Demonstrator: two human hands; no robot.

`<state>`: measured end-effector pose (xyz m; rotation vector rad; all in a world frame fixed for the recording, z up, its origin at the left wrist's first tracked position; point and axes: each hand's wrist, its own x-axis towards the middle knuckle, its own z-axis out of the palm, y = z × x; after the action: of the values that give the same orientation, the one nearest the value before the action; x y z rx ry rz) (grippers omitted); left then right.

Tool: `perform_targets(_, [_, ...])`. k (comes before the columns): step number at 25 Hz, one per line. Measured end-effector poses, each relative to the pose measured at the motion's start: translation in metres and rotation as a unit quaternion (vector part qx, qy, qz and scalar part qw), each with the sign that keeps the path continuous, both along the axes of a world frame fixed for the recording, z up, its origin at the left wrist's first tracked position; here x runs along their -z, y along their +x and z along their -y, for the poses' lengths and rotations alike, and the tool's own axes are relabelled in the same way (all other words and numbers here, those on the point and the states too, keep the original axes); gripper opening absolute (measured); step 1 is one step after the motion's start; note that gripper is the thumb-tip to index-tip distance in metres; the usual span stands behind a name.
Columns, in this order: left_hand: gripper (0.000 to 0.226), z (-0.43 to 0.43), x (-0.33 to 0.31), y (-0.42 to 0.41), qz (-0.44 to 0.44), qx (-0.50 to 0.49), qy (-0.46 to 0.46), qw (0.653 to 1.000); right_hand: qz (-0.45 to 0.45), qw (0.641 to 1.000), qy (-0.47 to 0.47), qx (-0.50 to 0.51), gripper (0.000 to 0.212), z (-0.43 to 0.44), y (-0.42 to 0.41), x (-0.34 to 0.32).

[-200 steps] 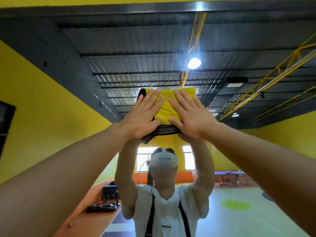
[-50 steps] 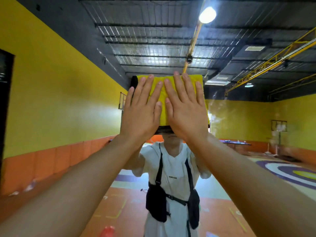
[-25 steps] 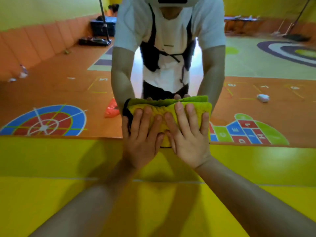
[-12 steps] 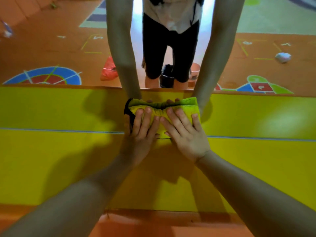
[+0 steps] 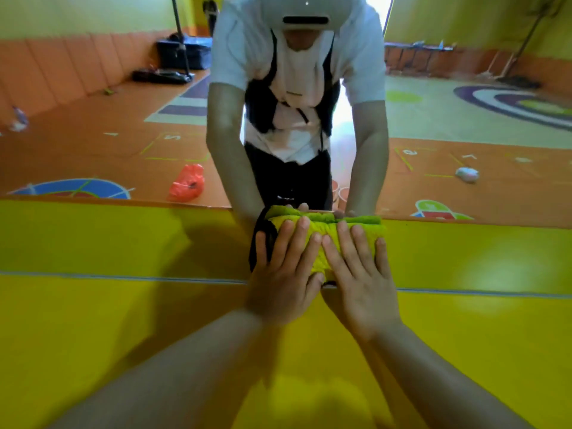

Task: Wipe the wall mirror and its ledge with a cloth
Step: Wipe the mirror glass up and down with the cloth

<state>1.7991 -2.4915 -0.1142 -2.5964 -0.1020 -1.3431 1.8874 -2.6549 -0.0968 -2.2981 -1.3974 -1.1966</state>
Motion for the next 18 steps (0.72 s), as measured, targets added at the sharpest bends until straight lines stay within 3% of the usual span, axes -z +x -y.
perform_targets(5, [0.066, 0.001, -0.045, 0.007, 0.034, 0.008, 0.022, 0.999, 0.015, 0.998, 0.056, 0.023, 0.069, -0.008, 0.007, -0.024])
perform_targets(8, [0.062, -0.006, -0.101, 0.009, 0.05, 0.012, 0.044, 0.998, 0.008, 0.996, 0.09, 0.016, 0.071, -0.016, 0.007, -0.071])
perform_targets(14, [0.06, -0.018, -0.26, 0.012, 0.077, -0.004, 0.079, 0.994, 0.017, 0.994, 0.109, 0.016, 0.06, -0.025, 0.005, -0.241])
perform_targets(18, [0.062, -0.018, -0.399, 0.019, 0.086, -0.022, 0.111, 0.99, 0.025, 0.991, 0.128, -0.01, 0.057, -0.024, 0.012, -0.381])
